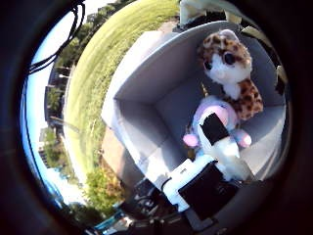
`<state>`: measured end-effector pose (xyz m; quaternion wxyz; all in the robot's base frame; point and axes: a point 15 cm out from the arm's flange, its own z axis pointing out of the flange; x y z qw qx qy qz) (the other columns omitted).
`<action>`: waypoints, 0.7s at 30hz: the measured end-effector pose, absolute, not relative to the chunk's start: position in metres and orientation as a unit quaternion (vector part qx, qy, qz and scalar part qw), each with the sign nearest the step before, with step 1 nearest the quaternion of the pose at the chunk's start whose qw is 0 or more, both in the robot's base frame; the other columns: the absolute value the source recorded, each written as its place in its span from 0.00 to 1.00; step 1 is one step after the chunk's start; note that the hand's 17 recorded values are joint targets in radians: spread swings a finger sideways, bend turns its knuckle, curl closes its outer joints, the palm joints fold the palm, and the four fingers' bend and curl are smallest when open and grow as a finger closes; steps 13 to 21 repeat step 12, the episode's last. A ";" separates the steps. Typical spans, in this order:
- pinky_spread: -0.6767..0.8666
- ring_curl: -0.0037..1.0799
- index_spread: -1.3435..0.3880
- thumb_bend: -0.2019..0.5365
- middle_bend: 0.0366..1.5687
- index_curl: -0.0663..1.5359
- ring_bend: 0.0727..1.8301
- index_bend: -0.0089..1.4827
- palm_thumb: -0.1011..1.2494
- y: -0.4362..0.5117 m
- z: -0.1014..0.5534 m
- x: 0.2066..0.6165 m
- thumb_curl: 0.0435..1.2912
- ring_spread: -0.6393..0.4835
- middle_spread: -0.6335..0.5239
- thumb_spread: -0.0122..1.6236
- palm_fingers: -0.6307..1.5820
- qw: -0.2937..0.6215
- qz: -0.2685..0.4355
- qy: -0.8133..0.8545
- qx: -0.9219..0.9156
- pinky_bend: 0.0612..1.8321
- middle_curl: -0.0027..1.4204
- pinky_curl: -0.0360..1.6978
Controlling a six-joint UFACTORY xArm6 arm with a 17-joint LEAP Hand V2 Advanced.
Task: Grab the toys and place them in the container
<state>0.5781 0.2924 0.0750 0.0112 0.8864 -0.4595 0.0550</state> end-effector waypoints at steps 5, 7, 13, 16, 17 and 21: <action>0.76 0.31 0.52 0.23 0.08 0.35 0.29 0.12 0.59 0.268 0.083 0.580 0.34 0.84 0.61 0.68 0.25 0.026 0.047 -0.475 0.878 0.51 0.30 0.34; 0.77 0.30 0.52 0.23 0.08 0.33 0.28 0.11 0.59 0.258 0.105 0.584 0.33 0.85 0.62 0.68 0.26 0.023 0.050 -0.483 0.874 0.49 0.28 0.32; 0.77 0.28 0.53 0.25 0.07 0.29 0.24 0.12 0.61 0.220 0.185 0.594 0.32 0.85 0.63 0.69 0.26 0.004 0.066 -0.509 0.858 0.42 0.25 0.28; 0.77 0.28 0.53 0.25 0.07 0.29 0.24 0.12 0.61 0.220 0.185 0.594 0.32 0.85 0.63 0.69 0.26 0.004 0.066 -0.509 0.858 0.42 0.25 0.28; 0.77 0.28 0.53 0.25 0.07 0.29 0.24 0.12 0.61 0.220 0.185 0.594 0.32 0.85 0.63 0.69 0.26 0.004 0.066 -0.509 0.858 0.42 0.25 0.28; 0.77 0.28 0.53 0.25 0.07 0.29 0.24 0.12 0.61 0.220 0.185 0.594 0.32 0.85 0.63 0.69 0.26 0.004 0.066 -0.509 0.858 0.42 0.25 0.28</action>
